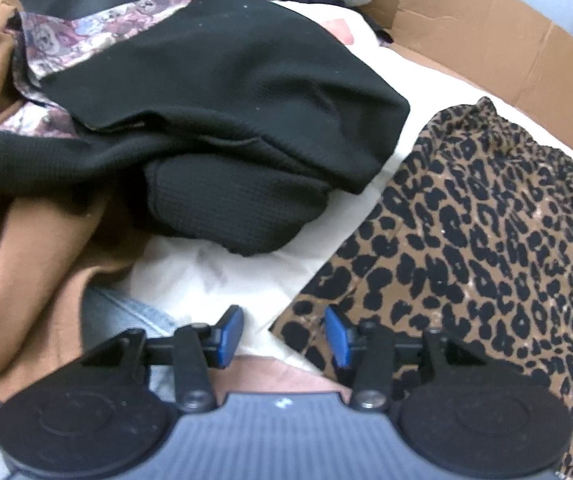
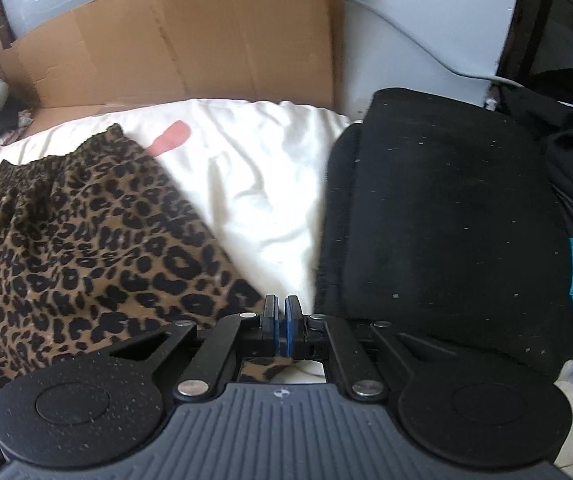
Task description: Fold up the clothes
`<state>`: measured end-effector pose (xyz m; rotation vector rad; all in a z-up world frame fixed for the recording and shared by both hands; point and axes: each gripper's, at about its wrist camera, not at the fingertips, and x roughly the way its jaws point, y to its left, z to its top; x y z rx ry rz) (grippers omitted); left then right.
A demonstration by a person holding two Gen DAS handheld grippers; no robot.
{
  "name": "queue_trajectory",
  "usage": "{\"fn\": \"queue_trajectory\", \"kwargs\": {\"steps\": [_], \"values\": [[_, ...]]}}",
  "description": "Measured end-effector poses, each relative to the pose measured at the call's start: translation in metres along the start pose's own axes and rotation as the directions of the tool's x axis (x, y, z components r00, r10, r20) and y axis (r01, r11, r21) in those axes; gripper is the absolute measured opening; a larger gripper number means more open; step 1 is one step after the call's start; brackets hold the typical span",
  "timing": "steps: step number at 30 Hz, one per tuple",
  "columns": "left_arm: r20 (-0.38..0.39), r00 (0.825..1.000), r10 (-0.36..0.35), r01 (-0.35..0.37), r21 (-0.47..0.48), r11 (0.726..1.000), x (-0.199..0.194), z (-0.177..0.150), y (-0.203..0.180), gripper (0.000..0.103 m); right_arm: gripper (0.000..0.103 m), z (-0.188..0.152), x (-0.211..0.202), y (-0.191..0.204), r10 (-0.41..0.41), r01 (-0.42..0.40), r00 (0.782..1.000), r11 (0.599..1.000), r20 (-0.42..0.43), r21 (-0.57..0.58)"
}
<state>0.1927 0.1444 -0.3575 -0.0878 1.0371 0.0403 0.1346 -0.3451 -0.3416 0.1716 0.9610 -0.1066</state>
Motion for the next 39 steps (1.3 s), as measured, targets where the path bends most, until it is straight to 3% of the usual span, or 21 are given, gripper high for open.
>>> {"fn": "queue_trajectory", "kwargs": {"steps": [4, 10, 20, 27, 32, 39], "values": [[0.014, 1.0, -0.027, 0.027, -0.003, 1.0, 0.005, -0.004, 0.005, 0.048, 0.002, -0.001, -0.003, 0.014, 0.081, -0.081, 0.997, 0.997, 0.015, -0.012], [0.014, 0.996, -0.087, 0.088, -0.045, 0.995, 0.0, -0.006, 0.012, 0.027, 0.002, -0.003, -0.005, 0.037, 0.187, -0.186, 0.982, 0.982, 0.02, -0.032], [0.024, 0.994, -0.106, 0.106, -0.012, 0.994, 0.009, -0.006, 0.012, 0.027, 0.003, -0.028, 0.014, 0.067, 0.285, -0.287, 0.955, 0.958, -0.087, -0.007], [0.028, 0.995, -0.098, 0.098, 0.002, 0.995, 0.01, -0.011, 0.008, 0.025, 0.011, -0.045, 0.028, 0.075, 0.244, -0.251, 0.959, 0.967, -0.142, -0.035], [0.009, 0.992, -0.125, 0.125, 0.024, 0.992, 0.005, -0.008, 0.007, 0.006, 0.016, -0.049, 0.032, 0.07, 0.227, -0.232, 0.962, 0.972, -0.155, -0.017], [0.025, 0.991, -0.132, 0.133, -0.024, 0.991, -0.016, -0.003, 0.006, 0.005, 0.027, -0.047, 0.03, 0.072, 0.238, -0.245, 0.958, 0.969, -0.161, -0.024]]}}
